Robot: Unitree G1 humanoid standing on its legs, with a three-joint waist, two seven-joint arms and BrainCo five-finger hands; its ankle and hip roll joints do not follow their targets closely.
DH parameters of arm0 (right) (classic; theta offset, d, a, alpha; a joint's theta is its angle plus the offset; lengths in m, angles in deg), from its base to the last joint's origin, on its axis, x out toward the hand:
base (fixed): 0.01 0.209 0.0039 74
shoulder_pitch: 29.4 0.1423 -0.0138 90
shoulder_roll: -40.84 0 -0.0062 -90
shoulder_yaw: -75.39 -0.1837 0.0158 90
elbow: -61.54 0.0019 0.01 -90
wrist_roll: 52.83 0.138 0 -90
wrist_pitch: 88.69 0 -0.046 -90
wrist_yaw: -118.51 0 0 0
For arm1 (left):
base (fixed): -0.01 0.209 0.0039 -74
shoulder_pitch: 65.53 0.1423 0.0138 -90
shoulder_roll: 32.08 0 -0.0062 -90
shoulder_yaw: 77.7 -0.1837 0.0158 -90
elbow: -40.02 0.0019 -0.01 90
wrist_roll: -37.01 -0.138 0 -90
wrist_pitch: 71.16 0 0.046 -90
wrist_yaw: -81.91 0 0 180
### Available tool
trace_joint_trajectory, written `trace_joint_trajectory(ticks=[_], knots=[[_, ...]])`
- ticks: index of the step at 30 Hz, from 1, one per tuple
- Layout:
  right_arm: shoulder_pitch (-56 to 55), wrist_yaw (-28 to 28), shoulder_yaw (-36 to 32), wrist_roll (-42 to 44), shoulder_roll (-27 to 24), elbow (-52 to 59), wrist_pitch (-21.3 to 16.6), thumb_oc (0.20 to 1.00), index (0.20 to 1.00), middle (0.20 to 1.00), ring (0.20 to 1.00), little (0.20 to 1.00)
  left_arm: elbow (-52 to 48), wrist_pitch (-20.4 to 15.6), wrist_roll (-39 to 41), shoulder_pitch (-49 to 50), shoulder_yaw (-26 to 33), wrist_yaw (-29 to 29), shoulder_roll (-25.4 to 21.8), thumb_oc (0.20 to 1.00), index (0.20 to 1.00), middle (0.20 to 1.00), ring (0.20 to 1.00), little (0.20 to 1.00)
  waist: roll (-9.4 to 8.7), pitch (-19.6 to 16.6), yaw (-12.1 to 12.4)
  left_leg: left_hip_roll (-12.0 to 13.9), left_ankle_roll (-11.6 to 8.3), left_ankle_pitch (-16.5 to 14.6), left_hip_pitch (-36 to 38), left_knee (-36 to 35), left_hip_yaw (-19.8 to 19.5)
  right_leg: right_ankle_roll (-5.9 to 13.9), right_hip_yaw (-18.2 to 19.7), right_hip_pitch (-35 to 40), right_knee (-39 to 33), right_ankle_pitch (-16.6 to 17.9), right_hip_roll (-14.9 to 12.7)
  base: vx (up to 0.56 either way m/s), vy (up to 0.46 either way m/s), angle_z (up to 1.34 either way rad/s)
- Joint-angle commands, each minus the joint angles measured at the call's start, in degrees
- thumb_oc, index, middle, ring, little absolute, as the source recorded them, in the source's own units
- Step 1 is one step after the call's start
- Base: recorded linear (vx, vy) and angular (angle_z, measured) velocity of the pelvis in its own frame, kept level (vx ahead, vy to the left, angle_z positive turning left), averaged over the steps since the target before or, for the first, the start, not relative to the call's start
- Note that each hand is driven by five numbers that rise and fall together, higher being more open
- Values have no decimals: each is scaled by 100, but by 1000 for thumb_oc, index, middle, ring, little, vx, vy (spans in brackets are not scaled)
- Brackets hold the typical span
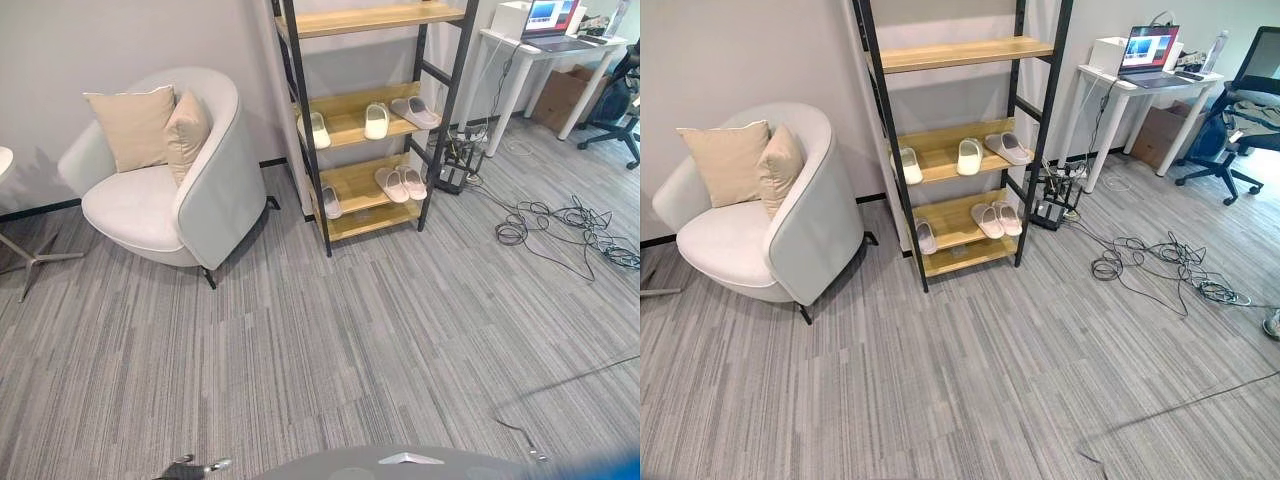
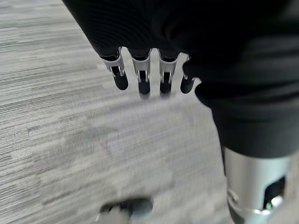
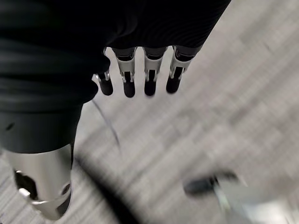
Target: Arrange the slippers neatly on the shoe rack.
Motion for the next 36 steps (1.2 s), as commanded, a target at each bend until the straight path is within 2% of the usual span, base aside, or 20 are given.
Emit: trace_joint_trajectory(ticks=[1, 4, 10, 19, 27, 30, 31, 32, 33, 34, 35, 36], knots=[[203, 110, 410, 207, -30, -185, -30, 1000, 1000, 1000, 1000, 1000, 5, -111, 44, -271, 183, -131, -17, 1000, 1000, 1000, 1000, 1000, -40, -9, 45, 203, -227, -234, 3, 32, -187, 341, 37, -100, 49, -53, -48, 0, 0, 0], [293, 80, 651, -2, 165, -205, 30, 1000, 1000, 1000, 1000, 1000, -112, -157, 267, -332, 13, -121, 227, 1000, 1000, 1000, 1000, 1000, -45, 40, 63, 199, -219, -239, 21, 32, -205, 331, 3, -79, 49, -58, -52, 0, 0, 0], [381, -10, 759, 300, 382, -72, 16, 1000, 1000, 1000, 1000, 1000, -32, -109, 99, -342, -440, -173, 544, 1000, 1000, 1000, 1000, 1000, -90, 105, 82, 204, -226, -228, -49, 32, -224, 337, -32, -153, 49, -32, -46, 3, -5, 0], [174, -112, 919, 252, 651, 131, -68, 1000, 1000, 1000, 1000, 1000, -164, -154, 133, -397, -604, -307, 704, 1000, 1000, 1000, 1000, 1000, -81, 265, -59, 260, -268, -219, -113, 32, -177, 307, 7, -240, 49, -19, 17, 10, -54, -1], [265, -417, 1110, 8, 703, 382, -216, 1000, 1000, 1000, 1000, 1000, -299, -213, 291, -546, -798, -509, 799, 1000, 1000, 1000, 1000, 1000, 43, 511, -188, 414, -398, -149, -165, 41, -144, 192, 0, -314, 49, -70, 134, 30, -102, 0], [249, -650, 1167, -256, 648, 551, -309, 1000, 1000, 1000, 1000, 1000, -295, -217, 338, -531, -826, -588, 821, 1000, 1000, 1000, 1000, 1000, -83, 665, -241, 518, -536, -407, -572, 1132, 80, 77, 65, -298, 142, -162, 149, 36, -152, 6], [276, -800, 1403, -718, 536, 666, -296, 1000, 1000, 1000, 1000, 1000, -446, -246, 215, -615, -986, -647, 833, 1000, 1000, 1000, 1000, 1000, -209, 908, -190, 666, -616, -179, -1283, 2423, 356, -47, 8, -118, 85, -203, 141, 46, -179, 9], [290, -872, 1529, -944, 482, 706, -270, 1000, 1000, 1000, 1000, 1000, -473, -261, 259, -634, -1000, -634, 848, 1000, 1000, 1000, 1000, 1000, -223, 980, -145, 680, -571, -108, -1517, 2534, 480, -46, -36, -67, 56, -241, 151, 45, -140, 25], [291, -873, 1529, -946, 482, 707, -269, 1000, 1000, 1000, 1000, 1000, -472, -261, 259, -634, -999, -634, 848, 1000, 1000, 1000, 1000, 1000, -219, 980, -147, 684, -570, -120, -1529, 2556, 476, -45, -38, -68, 56, -243, 155, 189, 5, 18], [268, -855, 1595, -1033, 444, 698, -241, 1000, 1000, 1000, 1000, 1000, -471, -243, 460, -591, -905, -591, 877, 1000, 1000, 1000, 1000, 1000, -262, 982, -16, 547, -465, -178, -1840, 2145, 585, 16, -29, 7, 49, -324, 152, 326, 82, 17], [292, -804, 1645, -997, 468, 713, -223, 1000, 1000, 1000, 1000, 1000, -448, -258, 532, -571, -846, -587, 860, 1000, 1000, 1000, 1000, 1000, -253, 983, 120, 426, -467, 126, -1894, 1497, 503, 58, -4, 86, 49, -383, 204, 404, 114, -20], [327, -795, 1649, -991, 475, 693, -219, 1000, 1000, 1000, 1000, 1000, -386, -252, 533, -581, -815, -605, 863, 1000, 1000, 1000, 1000, 1000, -252, 970, 176, 408, -490, 268, -1978, 1237, 472, 79, 9, 128, 49, -426, 236, 323, 134, -31]])
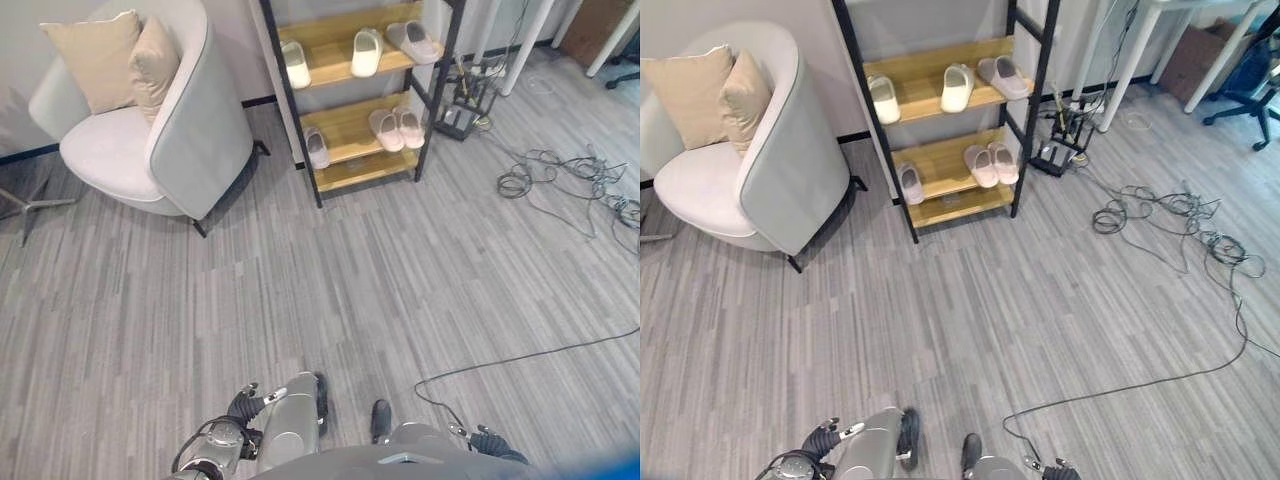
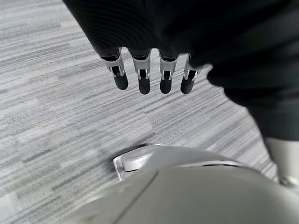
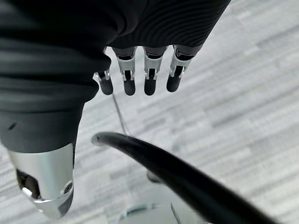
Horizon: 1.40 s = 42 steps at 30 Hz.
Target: Arrange the slippers neatly on the shoe rack.
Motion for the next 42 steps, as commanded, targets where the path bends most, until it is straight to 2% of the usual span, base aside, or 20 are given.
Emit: trace_joint_trajectory(ticks=[1, 5, 7, 8, 10, 11, 12, 13, 14, 15, 16, 19, 20, 22, 24, 26, 28, 29, 32, 42], knots=[[-96, 29, 68, -70, -23, 123, -23, 1000, 1000, 1000, 1000, 1000, 202, -39, 96, 4, -186, -61, 408, 1000, 1000, 1000, 1000, 1000, -1, -129, 66, -7, 107, 305, 519, -294, -154, 881, 168, 271, -61, -168, -285, 340, 190, -42], [-201, 95, 73, -164, 168, 266, -56, 1000, 1000, 1000, 1000, 1000, 580, 98, 13, 307, 242, 34, 266, 1000, 1000, 1000, 1000, 1000, -80, -368, 135, -122, 297, 332, 887, -640, -198, 951, 272, 392, 349, -264, -385, 408, 250, -58], [-159, 249, 174, -41, 335, 606, -99, 1000, 1000, 1000, 1000, 1000, 414, 70, 290, 226, 493, 17, 44, 1000, 1000, 1000, 1000, 1000, -155, -469, 123, -228, 494, 45, 1189, -685, -136, 1204, 331, 40, 1312, -243, -492, 343, 295, -13], [-160, 249, 174, -41, 336, 607, -99, 1000, 1000, 1000, 1000, 1000, 413, 70, 290, 227, 493, 18, 43, 1000, 1000, 1000, 1000, 1000, -157, -470, 127, -230, 496, 42, 1188, -683, -130, 1206, 336, 34, 1322, -249, -496, 268, 308, 2], [-100, 277, 157, -25, 371, 805, -102, 1000, 1000, 1000, 1000, 1000, 276, -6, 520, 149, 558, -33, -25, 1000, 1000, 1000, 1000, 1000, -73, -386, 17, -277, 715, -208, 1450, -643, -86, 1603, 245, -575, 2644, 460, -714, 191, 258, -5], [-140, 288, 131, 7, 387, 938, -143, 1000, 1000, 1000, 1000, 1000, 256, -14, 729, 78, 643, -30, -75, 1000, 1000, 1000, 1000, 1000, -11, -333, -65, -265, 769, -298, 1571, -608, -114, 1648, 300, -804, 3085, 663, -740, 276, 226, 29], [-183, 273, 43, 70, 276, 969, -202, 1000, 1000, 1000, 1000, 1000, 184, -59, 1114, 3, 842, 12, -114, 1000, 1000, 1000, 1000, 1000, 86, -253, -127, -238, 805, -392, 1796, -624, -231, 1534, 225, -1129, 3368, 625, -809, 513, 111, 31], [-108, 304, -8, 126, 202, 849, -159, 1000, 1000, 1000, 1000, 1000, 226, -78, 1072, -150, 696, 59, -31, 1000, 1000, 1000, 1000, 1000, 106, -163, -302, -250, 766, -541, 2105, -735, -362, 1291, 112, -1248, 2451, 173, -830, 653, -78, 27], [-128, 252, -82, 10, 105, 711, -94, 1000, 1000, 1000, 1000, 1000, 305, -50, 676, -127, 499, 45, 67, 1000, 1000, 1000, 1000, 1000, 99, -196, -386, -232, 704, -692, 2256, -736, -410, 1321, 274, -1298, 1562, 332, -946, 664, -274, 39], [-170, 289, -220, 72, 32, 560, -71, 1000, 1000, 1000, 1000, 1000, 422, -19, 536, -81, 493, 66, 112, 1000, 1000, 1000, 1000, 1000, 107, -236, -440, -200, 649, -763, 2397, -778, -471, 1364, 377, -1401, 1310, 509, -1003, 564, -397, 42], [-236, 358, -272, 86, -31, 365, -33, 1000, 1000, 1000, 1000, 1000, 551, 22, 384, 23, 451, 164, 129, 1000, 1000, 1000, 1000, 1000, 96, -269, -515, -148, 565, -847, 2613, -829, -586, 1370, 657, -1454, 1229, 572, -899, 435, -361, 64], [-272, 396, -302, 92, -128, 93, -18, 1000, 1000, 1000, 1000, 1000, 778, 102, 402, 173, 585, 238, 147, 1000, 1000, 1000, 1000, 1000, 39, -436, -440, 25, 439, -912, 2704, -760, -759, 1231, 698, -1165, 916, 443, -712, 269, -366, 43], [-264, 405, -269, 58, -184, 85, -29, 1000, 1000, 1000, 1000, 1000, 792, 113, 371, 212, 589, 265, 150, 1000, 1000, 1000, 1000, 1000, 28, -459, -415, 91, 388, -918, 2665, -647, -792, 1152, 655, -1088, 865, 364, -635, 155, -472, 11], [-54, 359, -251, 18, -398, 44, -41, 1000, 1000, 1000, 1000, 1000, 688, 116, 455, 99, 530, 253, 156, 1000, 1000, 1000, 1000, 1000, -122, -319, -297, 301, 153, -577, 2020, 376, -611, 934, 313, -921, 863, 198, -618, 2, -370, 24], [-23, 368, -260, 44, -542, 4, -42, 1000, 1000, 1000, 1000, 1000, 590, 96, 738, -7, 615, 260, 132, 1000, 1000, 1000, 1000, 1000, -224, -258, -219, 465, 205, -581, 1740, 846, -323, 827, 45, -748, 827, 89, -628, 3, -211, 92], [69, 319, -249, 49, -646, -8, -63, 1000, 1000, 1000, 1000, 1000, 466, 45, 994, -86, 725, 191, 136, 1000, 1000, 1000, 1000, 1000, -308, -274, -96, 514, 226, -625, 1562, 586, -47, 838, -199, -536, 718, 29, -618, 145, -148, 46], [184, 260, -213, 33, -682, 73, -88, 1000, 1000, 1000, 1000, 1000, 409, 7, 1058, -160, 736, 97, 114, 1000, 1000, 1000, 1000, 1000, -313, -295, -2, 688, 101, -227, 1479, 58, 32, 850, -321, -382, 654, -33, -565, 204, -45, 43], [266, 221, -192, 5, -660, 111, -124, 1000, 1000, 1000, 1000, 1000, 463, 12, 1127, -179, 774, 64, 104, 1000, 1000, 1000, 1000, 1000, -279, -356, 48, 685, 62, -93, 1628, -453, -149, 876, -370, -319, 638, -83, -482, 185, 33, 70], [302, 175, -66, -128, -557, 204, -152, 1000, 1000, 1000, 1000, 1000, 508, 10, 1215, -161, 831, 9, 117, 1000, 1000, 1000, 1000, 1000, -283, -480, 95, 537, 78, -64, 1749, -719, -356, 894, -388, -219, 639, -97, -494, 173, 82, 3], [539, -79, 356, -734, -445, 921, -251, 1000, 1000, 1000, 1000, 1000, 535, 87, 333, 16, 506, -163, 108, 1000, 1000, 1000, 1000, 1000, -152, -703, 133, 225, 229, -202, 2328, -1117, -353, 1040, -324, 101, 347, -12, -668, 62, 101, -2]])
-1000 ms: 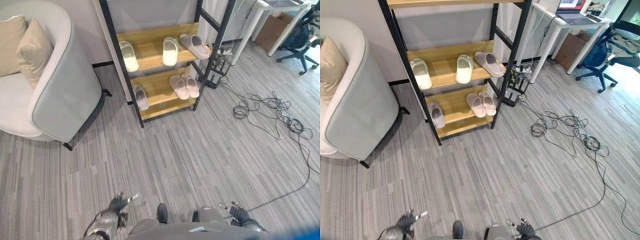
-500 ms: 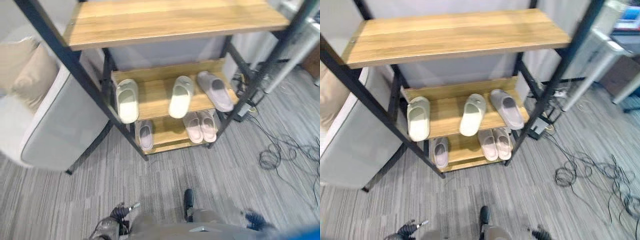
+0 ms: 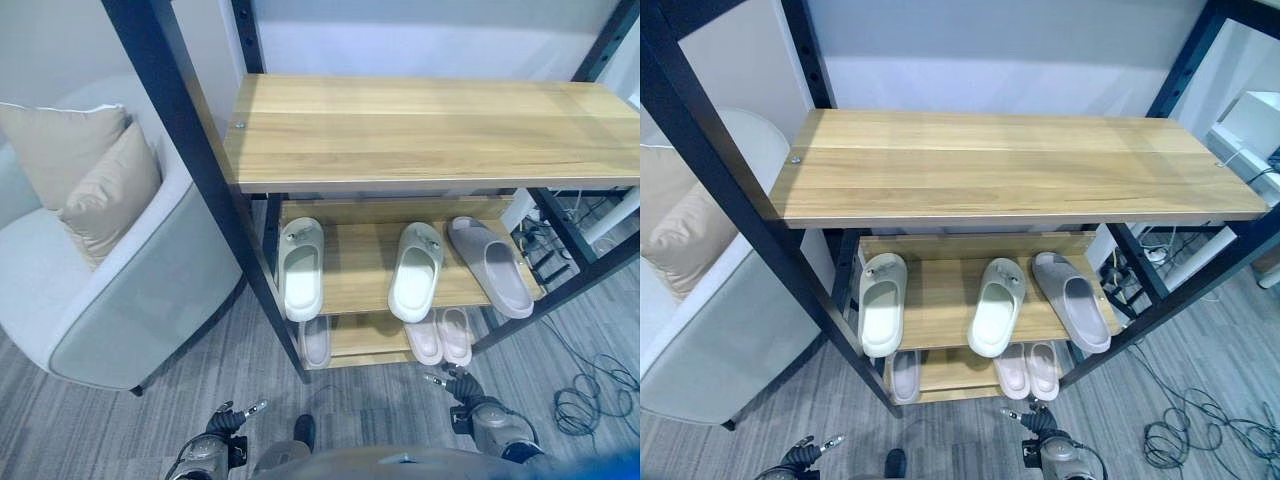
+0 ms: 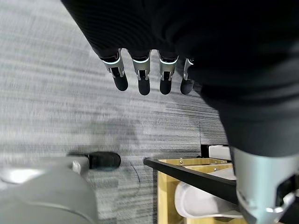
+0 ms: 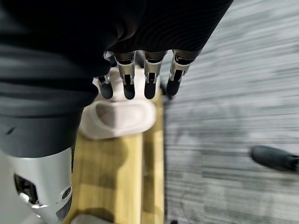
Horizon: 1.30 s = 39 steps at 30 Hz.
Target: Arrange the slippers neatly on the shoe rack.
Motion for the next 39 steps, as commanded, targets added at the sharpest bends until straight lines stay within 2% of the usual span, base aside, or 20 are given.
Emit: trace_joint_trajectory(ticks=[1, 7, 16, 17, 19, 20, 21, 22, 24, 28, 29, 30, 35, 37, 39], knots=[[-71, -140, 2, -86, -408, 21, -108, 1000, 1000, 1000, 1000, 1000, 279, 5, -401, -94, -170, -56, 209, 1000, 1000, 1000, 1000, 1000, 152, 103, -25, 464, -317, -610, 213, 253, -116, 22, -84, -399, 403, -60, 320, 2, 74, -5], [-139, 180, 323, 90, -65, 46, -114, 1000, 1000, 1000, 1000, 1000, 236, -16, -610, -137, -359, -51, 269, 1000, 1000, 1000, 1000, 1000, 229, 64, -35, 422, -318, -547, 282, 35, -139, 72, -103, -379, 213, 46, 289, 0, 22, -3], [370, 475, 1161, -164, -44, 943, -243, 1000, 1000, 1000, 1000, 1000, 148, -33, -1161, -244, -827, -52, 312, 1000, 1000, 1000, 1000, 1000, 300, 227, 50, 358, -385, -418, 28, 35, -326, 91, -354, -420, 46, 100, 291, -56, 6, 16], [490, 822, 1549, -417, -517, 1881, -221, 1000, 1000, 1000, 1000, 1000, 72, -48, -1269, -266, -837, 45, 166, 1000, 1000, 1000, 1000, 1000, 277, 282, 65, 351, -415, -375, -80, 35, -365, 91, -389, -473, 24, 100, 285, -119, 0, 24], [240, 1147, 1753, -391, -610, 2111, -240, 1000, 1000, 1000, 1000, 1000, 22, -51, -1285, -278, -838, 101, 180, 1000, 1000, 1000, 1000, 1000, 298, 266, 61, 331, -437, -359, -154, 35, -401, 107, -448, -505, 22, 96, 268, -81, 17, 10], [90, 1356, 1990, -446, -850, 2557, -659, 1000, 1000, 1000, 1000, 1000, 1, -95, -1270, -242, -791, 100, 184, 1000, 1000, 1000, 1000, 1000, 328, 296, 51, 331, -431, -364, -138, 35, -392, 120, -444, -501, 22, 103, 259, -49, 35, 15], [152, 1377, 1878, -550, -661, 2120, -157, 1000, 1000, 1000, 1000, 1000, -53, -90, -1334, -266, -796, 101, 150, 1000, 1000, 1000, 1000, 1000, 345, 317, 30, 332, -436, -355, -146, 35, -395, 121, -463, -506, 22, 117, 257, -58, 45, 11], [103, 1520, 2112, -435, -836, 3274, -173, 1000, 1000, 1000, 1000, 1000, -140, -123, -1195, -267, -730, 71, 65, 1000, 1000, 1000, 1000, 1000, 319, 349, 23, 333, -438, -375, -135, 35, -384, 125, -431, -503, 22, 125, 245, -50, 33, 2], [241, 1702, 2495, -773, -1131, 3870, -254, 1000, 1000, 1000, 1000, 1000, -69, -108, -1237, -252, -702, 82, 66, 1000, 1000, 1000, 1000, 1000, 287, 347, 33, 337, -445, -396, -110, 35, -374, 127, -410, -478, 22, 111, 248, -10, 22, -8], [484, 1896, 2707, -928, -1475, 4546, -312, 1000, 1000, 1000, 1000, 1000, -73, -139, -1306, -233, -709, 98, 97, 1000, 1000, 1000, 1000, 1000, 260, 341, 55, 343, -447, -407, -99, 35, -371, 140, -411, -469, 22, 106, 250, -8, 3, -5], [601, 1987, 2737, -910, -1660, 5005, -376, 1000, 1000, 1000, 1000, 1000, -34, -135, -1329, -216, -695, 116, 108, 1000, 1000, 1000, 1000, 1000, 240, 324, 58, 353, -453, -411, -96, 35, -367, 147, -420, -470, 22, 105, 248, 0, 5, 3], [597, 1991, 2734, -905, -1672, 5021, -367, 1000, 1000, 1000, 1000, 1000, -33, -135, -1329, -218, -696, 116, 112, 1000, 1000, 1000, 1000, 1000, 245, 325, 57, 353, -453, -411, -96, 35, -368, 147, -421, -469, 22, 105, 249, 1, 9, 4], [866, 2166, 2480, -533, -2518, 6462, -668, 1000, 1000, 1000, 1000, 1000, 43, -183, -1348, -179, -626, 194, 122, 1000, 1000, 1000, 1000, 1000, 211, 267, 70, 387, -494, -396, -121, 35, -388, 157, -474, -467, 22, 92, 264, 6, 0, 2], [828, 2104, 2345, -524, -2596, 6602, -710, 1000, 1000, 1000, 1000, 1000, 45, -187, -1328, -171, -610, 202, 144, 1000, 1000, 1000, 1000, 1000, 217, 263, 66, 392, -495, -395, -122, 35, -389, 161, -478, -468, 22, 97, 264, 0, 0, 0], [686, 1684, 1687, -750, -2691, 6806, -864, 1000, 1000, 1000, 1000, 1000, 34, -217, -1250, -94, -534, 210, 217, 1000, 1000, 1000, 1000, 1000, 239, 234, 27, 407, -489, -403, -116, 35, -365, 172, -471, -490, 22, 111, 270, 38, 10, -1]])
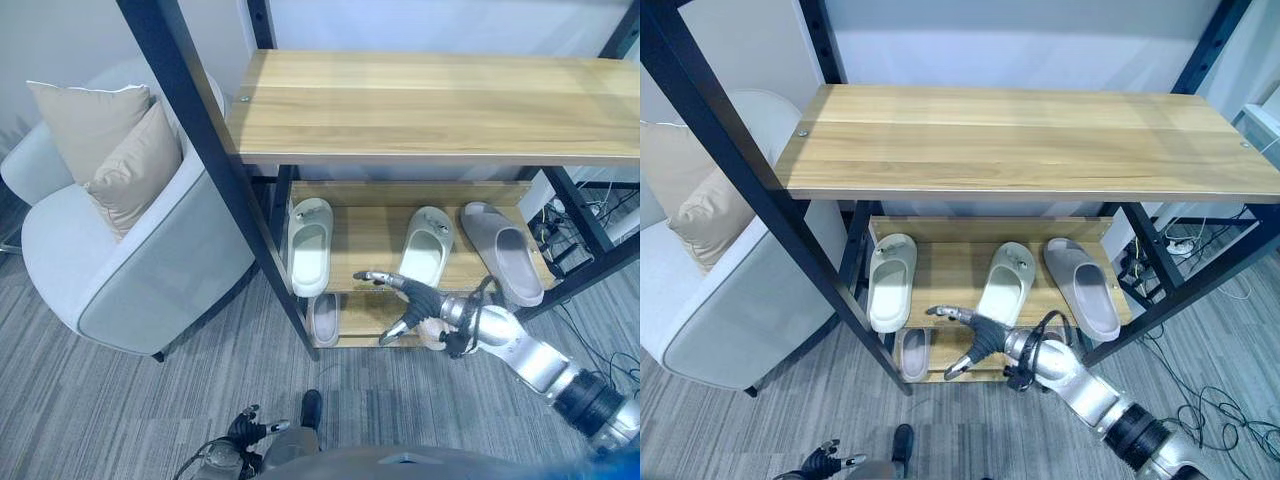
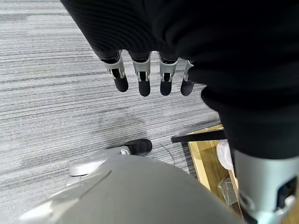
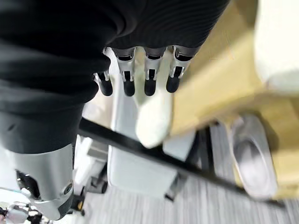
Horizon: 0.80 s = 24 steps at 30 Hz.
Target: Arrange the slippers neatly on the shoe rack.
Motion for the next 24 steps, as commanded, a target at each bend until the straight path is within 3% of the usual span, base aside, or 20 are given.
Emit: trace_joint_trajectory(ticks=[1, 6, 9, 24], knots=[[-160, -617, -622, -59, 85, 144, -473, 1000, 1000, 1000, 1000, 1000, 441, -170, -109, -374, 35, 63, 153, 1000, 1000, 1000, 1000, 1000, -8, 11, 61, 106, -231, -737, 331, 42, 12, 324, -61, -244, 56, 62, -88, 39, 3, -1], [-140, -2010, -1610, -1962, -14, -508, -392, 1000, 1000, 1000, 1000, 1000, 330, -173, -99, -259, 125, 15, 249, 1000, 1000, 1000, 1000, 1000, 12, 5, 96, 108, -197, -769, 339, 42, 47, 346, -29, -263, 56, 63, -82, 36, -4, -4], [15, -2619, -1953, -2568, -55, -1147, -119, 1000, 1000, 1000, 1000, 1000, 264, -182, -189, -225, 13, -7, 224, 1000, 1000, 1000, 1000, 1000, 31, 49, 148, 74, -191, -750, 279, 42, 7, 352, -87, -286, 56, 61, -87, 0, 0, 0], [1284, -3456, -1609, -2647, 159, -2855, 314, 1000, 1000, 1000, 1000, 1000, 145, -271, -112, -457, -335, -213, 100, 1000, 1000, 1000, 1000, 1000, 81, 278, 310, -56, -185, -646, -233, 42, -89, 392, -132, -701, 56, 106, -177, 17, 17, 6]])
